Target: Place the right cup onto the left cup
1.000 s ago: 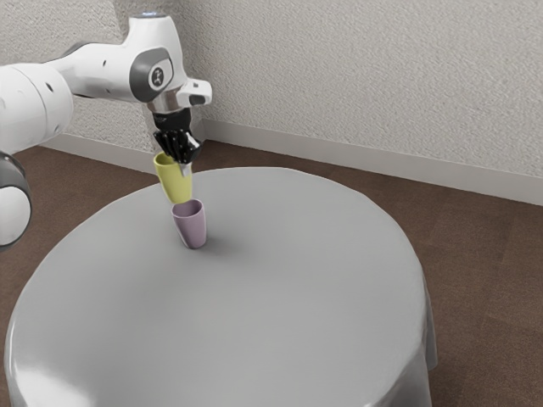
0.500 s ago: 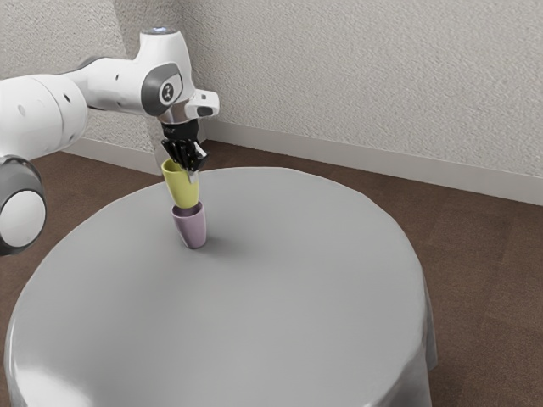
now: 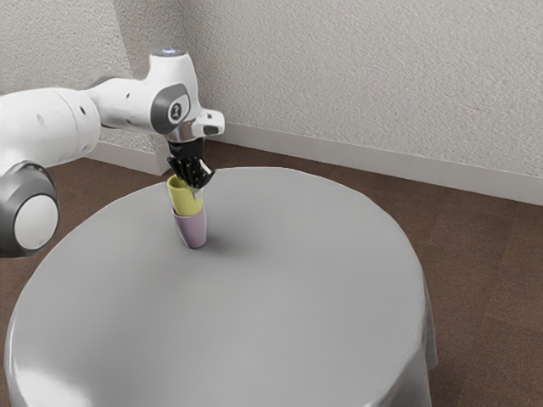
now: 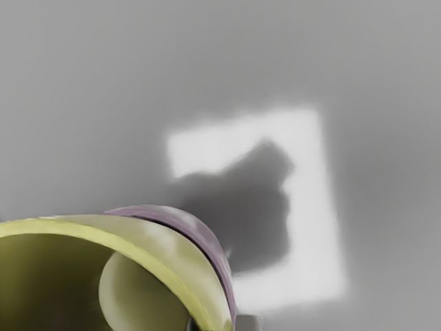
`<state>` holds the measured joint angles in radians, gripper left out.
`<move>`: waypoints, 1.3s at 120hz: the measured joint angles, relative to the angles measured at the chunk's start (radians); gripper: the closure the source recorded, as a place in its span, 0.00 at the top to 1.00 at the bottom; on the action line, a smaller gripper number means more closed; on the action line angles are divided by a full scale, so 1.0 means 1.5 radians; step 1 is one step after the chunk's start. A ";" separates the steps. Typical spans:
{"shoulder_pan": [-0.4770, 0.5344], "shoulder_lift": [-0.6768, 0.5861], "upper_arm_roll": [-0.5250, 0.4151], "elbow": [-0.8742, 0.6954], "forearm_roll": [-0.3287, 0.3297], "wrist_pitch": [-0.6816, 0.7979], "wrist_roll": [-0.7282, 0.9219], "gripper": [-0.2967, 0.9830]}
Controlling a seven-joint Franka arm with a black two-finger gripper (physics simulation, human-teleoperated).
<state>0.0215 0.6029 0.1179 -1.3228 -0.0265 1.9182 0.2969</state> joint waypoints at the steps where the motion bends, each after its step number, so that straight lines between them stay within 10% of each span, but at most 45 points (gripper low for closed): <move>1: 0.000 0.000 0.000 0.000 0.000 0.000 0.000 0.18; 51: 0.000 -0.025 0.000 -0.014 -0.006 0.003 -0.001 0.67; 156: -0.051 -0.358 -0.012 -0.169 -0.027 -0.107 -0.012 0.77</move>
<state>-0.0548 0.0656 0.0997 -1.5757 -0.0667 1.7580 0.2784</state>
